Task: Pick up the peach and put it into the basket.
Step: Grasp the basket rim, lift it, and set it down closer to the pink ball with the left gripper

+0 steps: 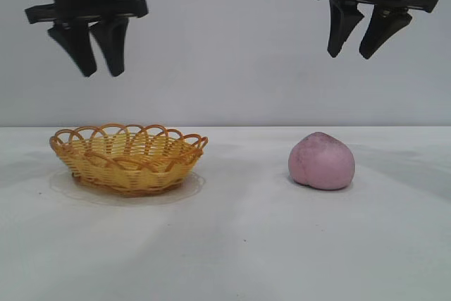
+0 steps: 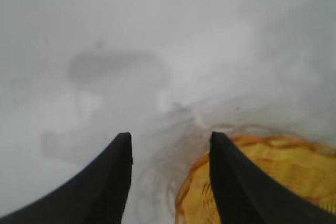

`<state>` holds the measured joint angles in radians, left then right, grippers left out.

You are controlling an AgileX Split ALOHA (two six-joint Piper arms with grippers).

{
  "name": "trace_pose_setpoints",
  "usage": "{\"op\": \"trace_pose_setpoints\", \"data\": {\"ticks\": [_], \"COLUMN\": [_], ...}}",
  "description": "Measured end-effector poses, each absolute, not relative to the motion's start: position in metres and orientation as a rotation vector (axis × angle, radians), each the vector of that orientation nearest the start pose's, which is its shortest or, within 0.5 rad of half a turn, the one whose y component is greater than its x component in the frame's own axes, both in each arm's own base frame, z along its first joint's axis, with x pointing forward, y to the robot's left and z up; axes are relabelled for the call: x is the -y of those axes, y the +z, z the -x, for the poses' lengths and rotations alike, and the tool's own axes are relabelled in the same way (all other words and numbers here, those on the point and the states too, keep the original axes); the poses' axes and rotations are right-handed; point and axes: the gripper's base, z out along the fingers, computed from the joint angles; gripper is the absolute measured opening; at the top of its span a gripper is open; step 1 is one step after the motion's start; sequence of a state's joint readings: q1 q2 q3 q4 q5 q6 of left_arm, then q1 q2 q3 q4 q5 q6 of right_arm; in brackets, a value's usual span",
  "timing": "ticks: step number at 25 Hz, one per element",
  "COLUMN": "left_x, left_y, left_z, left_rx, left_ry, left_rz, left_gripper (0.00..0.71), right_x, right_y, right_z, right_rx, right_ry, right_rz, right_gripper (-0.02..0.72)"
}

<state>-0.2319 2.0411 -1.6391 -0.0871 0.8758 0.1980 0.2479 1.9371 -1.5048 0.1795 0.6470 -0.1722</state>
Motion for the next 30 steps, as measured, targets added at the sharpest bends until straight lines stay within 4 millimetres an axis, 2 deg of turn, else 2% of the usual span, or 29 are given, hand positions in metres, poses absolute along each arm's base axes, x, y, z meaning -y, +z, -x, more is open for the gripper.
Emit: {"op": "trace_pose_setpoints", "data": {"ticks": [6,11,13,14,15,16,19,20,24,27,30], "left_x": [0.095,0.098,0.100,0.101,0.102,0.103,0.104,0.105,0.105,0.106,0.118], "left_y": [0.179,0.145,0.132,0.131,0.131,0.132,0.135,0.140,0.161,0.168,0.159], "left_z": [-0.425,-0.426,-0.427,-0.426,-0.426,-0.427,-0.425,-0.423,-0.403,-0.371,-0.338], "left_rx": [-2.867,-2.945,-2.972,-2.979,-2.979,-2.975,-2.973,-2.958,-2.868,-2.823,-2.799], "left_ry": [-0.252,-0.330,-0.368,-0.392,-0.406,-0.425,-0.522,-0.570,-0.645,-0.755,-0.832], "left_rz": [-0.735,-0.770,-0.759,-0.748,-0.740,-0.728,-0.658,-0.616,-0.400,-0.226,-0.047], "left_gripper": [0.329,0.329,0.226,0.142,0.087,0.062,0.066,0.000,0.000,0.000,0.000], "right_x": [-0.115,-0.115,-0.115,-0.115,-0.115,-0.115,-0.115,-0.115,-0.115,-0.115,-0.115], "right_y": [0.233,0.233,0.233,0.233,0.233,0.233,0.233,0.233,0.232,0.231,0.231], "right_z": [-0.415,-0.415,-0.415,-0.415,-0.415,-0.415,-0.414,-0.414,-0.412,-0.412,-0.411], "right_rx": [-2.533,-2.534,-2.534,-2.535,-2.536,-2.538,-2.543,-2.545,-2.563,-2.568,-2.572], "right_ry": [0.224,0.224,0.224,0.224,0.224,0.224,0.225,0.225,0.217,0.212,0.217], "right_rz": [0.393,0.393,0.393,0.394,0.394,0.394,0.396,0.397,0.417,0.434,0.437], "right_gripper": [0.378,0.378,0.378,0.378,0.378,0.378,0.378,0.378,0.378,0.378,0.378]}}
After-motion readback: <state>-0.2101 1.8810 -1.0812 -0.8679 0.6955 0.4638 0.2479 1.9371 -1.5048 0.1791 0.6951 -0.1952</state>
